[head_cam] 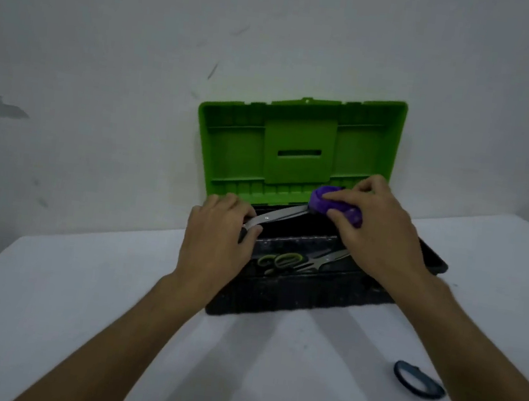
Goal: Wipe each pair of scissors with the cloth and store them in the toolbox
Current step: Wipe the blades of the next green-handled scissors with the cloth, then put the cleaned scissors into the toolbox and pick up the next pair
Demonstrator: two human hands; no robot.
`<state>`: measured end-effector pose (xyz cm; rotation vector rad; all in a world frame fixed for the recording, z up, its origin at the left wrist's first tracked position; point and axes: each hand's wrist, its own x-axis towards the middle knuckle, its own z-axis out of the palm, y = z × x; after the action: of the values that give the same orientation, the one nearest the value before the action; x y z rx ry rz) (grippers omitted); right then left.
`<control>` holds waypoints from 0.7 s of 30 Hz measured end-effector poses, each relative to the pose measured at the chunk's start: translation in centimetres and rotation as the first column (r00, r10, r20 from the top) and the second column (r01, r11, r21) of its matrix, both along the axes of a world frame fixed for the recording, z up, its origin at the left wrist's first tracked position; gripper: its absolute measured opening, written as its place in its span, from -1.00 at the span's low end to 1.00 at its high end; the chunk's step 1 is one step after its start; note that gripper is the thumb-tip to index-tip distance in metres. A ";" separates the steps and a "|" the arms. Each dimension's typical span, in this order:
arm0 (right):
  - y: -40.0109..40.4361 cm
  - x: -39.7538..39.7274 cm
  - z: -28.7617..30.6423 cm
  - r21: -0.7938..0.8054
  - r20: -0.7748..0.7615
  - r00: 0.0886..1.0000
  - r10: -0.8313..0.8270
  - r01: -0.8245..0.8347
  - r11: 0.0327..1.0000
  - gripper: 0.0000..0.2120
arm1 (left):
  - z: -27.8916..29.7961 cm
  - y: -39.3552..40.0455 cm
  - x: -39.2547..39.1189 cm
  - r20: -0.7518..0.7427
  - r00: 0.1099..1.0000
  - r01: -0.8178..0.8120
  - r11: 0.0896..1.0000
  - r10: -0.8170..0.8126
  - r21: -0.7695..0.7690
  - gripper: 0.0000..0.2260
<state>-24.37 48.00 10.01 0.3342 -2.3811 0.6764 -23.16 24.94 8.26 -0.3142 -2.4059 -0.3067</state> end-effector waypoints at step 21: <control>3.9 -6.1 -2.0 0.164 0.362 0.932 0.039 -0.104 0.981 -0.76 | -3.4 5.5 -12.4 0.614 0.788 0.046 0.999 -0.043 0.011 -0.89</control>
<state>-30.47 51.88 8.00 0.4062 -2.8006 0.5941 -35.59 30.46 4.82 -0.3059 -3.0495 -0.4866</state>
